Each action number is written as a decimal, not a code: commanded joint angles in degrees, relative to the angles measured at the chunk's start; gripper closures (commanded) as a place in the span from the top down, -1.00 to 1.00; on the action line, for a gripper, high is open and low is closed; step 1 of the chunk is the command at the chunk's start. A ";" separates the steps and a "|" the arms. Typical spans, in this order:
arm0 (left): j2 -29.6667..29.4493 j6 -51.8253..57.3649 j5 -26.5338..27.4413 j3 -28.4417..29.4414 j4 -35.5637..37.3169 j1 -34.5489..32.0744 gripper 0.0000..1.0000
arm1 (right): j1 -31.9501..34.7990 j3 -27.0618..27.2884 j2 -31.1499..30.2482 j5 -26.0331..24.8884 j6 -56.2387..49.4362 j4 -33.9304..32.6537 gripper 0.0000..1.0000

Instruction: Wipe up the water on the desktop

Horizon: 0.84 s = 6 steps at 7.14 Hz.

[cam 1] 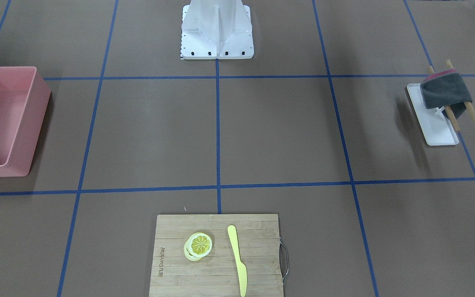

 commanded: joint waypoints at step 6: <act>-0.86 -9.56 -3.43 4.10 -2.57 6.39 0.96 | -2.06 1.12 -0.78 2.03 0.12 5.42 1.00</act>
